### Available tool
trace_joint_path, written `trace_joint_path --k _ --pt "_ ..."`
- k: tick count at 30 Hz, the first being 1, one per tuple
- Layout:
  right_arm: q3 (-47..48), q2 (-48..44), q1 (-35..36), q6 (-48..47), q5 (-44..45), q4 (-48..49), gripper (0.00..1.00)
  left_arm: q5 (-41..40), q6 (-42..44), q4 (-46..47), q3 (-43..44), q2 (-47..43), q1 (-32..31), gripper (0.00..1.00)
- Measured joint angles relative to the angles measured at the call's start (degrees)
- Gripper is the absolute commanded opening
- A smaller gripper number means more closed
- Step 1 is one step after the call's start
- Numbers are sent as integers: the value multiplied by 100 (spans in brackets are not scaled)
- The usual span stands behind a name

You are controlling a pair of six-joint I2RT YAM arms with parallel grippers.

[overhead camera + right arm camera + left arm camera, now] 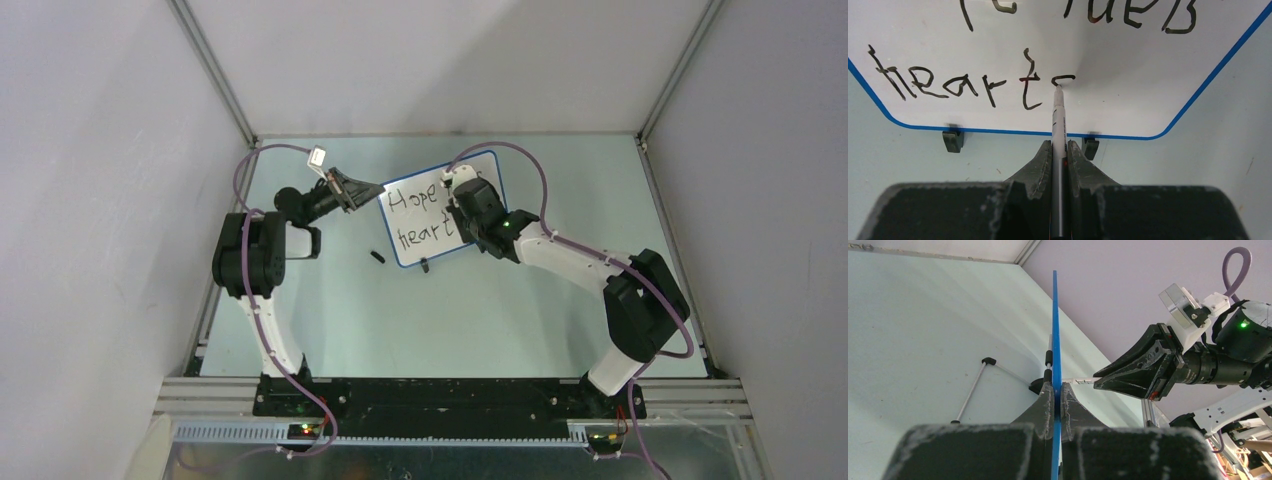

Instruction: Write a sentence on the whiteboard

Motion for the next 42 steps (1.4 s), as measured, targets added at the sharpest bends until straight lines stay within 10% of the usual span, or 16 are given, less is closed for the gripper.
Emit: trace_joint_path --k 42 --pt "-595 -461 114 44 -24 35 0 2 0 0 0 0 0 0"
